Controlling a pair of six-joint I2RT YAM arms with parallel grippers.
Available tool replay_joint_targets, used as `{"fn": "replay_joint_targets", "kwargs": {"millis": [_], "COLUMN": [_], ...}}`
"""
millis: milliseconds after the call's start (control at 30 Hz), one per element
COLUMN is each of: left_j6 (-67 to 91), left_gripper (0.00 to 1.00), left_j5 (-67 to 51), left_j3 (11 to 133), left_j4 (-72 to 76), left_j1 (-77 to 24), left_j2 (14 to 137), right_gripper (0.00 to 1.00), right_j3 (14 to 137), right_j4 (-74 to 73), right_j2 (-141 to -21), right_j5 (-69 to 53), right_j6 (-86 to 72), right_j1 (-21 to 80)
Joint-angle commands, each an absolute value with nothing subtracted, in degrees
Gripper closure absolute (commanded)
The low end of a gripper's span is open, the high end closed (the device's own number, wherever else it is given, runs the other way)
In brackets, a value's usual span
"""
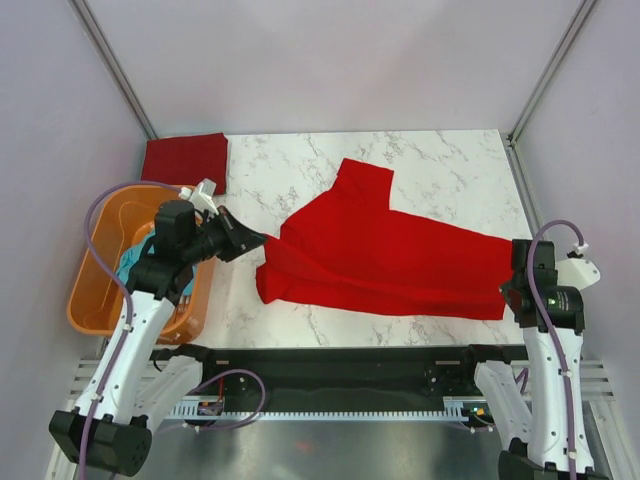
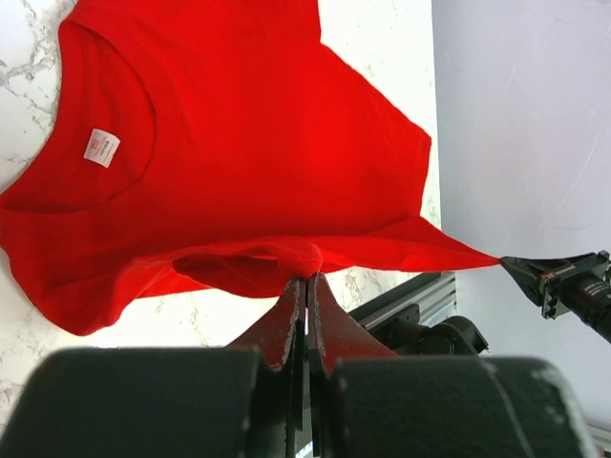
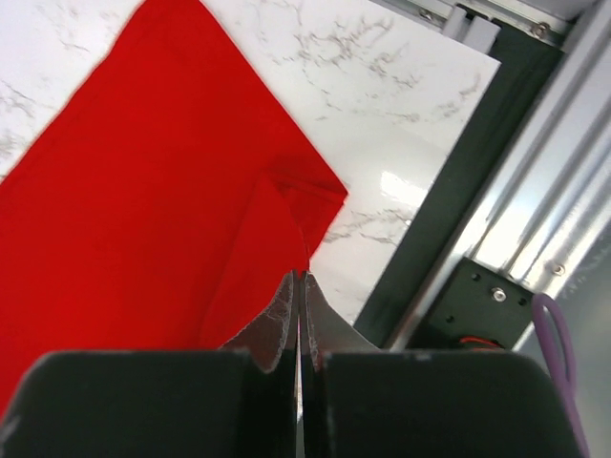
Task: Fold and stack the t-shirts
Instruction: Flatten the tshirt out
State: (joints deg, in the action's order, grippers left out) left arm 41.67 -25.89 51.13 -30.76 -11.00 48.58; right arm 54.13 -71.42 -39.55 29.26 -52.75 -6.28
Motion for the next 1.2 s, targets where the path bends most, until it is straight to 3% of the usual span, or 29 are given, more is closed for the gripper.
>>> {"fn": "replay_joint_targets", "kwargs": {"millis": [0, 200, 300, 633, 933, 1167], "left_j6": [38.8, 39.9, 41.8, 40.2, 41.2, 41.2], "left_gripper": [0.98, 0.98, 0.98, 0.98, 0.98, 0.98], "left_j5": [-28.7, -27.7, -27.4, -18.9, -18.2, -9.0], "left_j3": [51.9, 49.0, 47.0, 59.5, 72.2, 81.9], "left_j4": [-29.4, -23.0, -18.3, -13.5, -13.4, -16.9], "left_j1": [-11.2, -11.9, -14.7, -27.1, -29.2, -28.8], "left_j2": [49.5, 54.0, 58.3, 85.8, 108.2, 120.6], "right_gripper": [1.0, 1.0, 1.0, 1.0, 1.0, 1.0], "right_j3": [53.4, 50.3, 47.0, 39.9, 40.2, 48.1], "right_j4": [-79.2, -73.1, -59.8, -27.9, -13.1, -6.0], "right_j2": [-38.2, -37.1, -39.5, -60.3, -79.8, -96.6], "right_j5": [29.5, 29.0, 25.2, 15.9, 15.1, 11.6], "right_j6": [-53.6, -54.1, -51.9, -49.7, -47.0, -44.6], "right_j1": [-6.6, -6.6, -6.6, -6.6, -6.6, -6.6]}}
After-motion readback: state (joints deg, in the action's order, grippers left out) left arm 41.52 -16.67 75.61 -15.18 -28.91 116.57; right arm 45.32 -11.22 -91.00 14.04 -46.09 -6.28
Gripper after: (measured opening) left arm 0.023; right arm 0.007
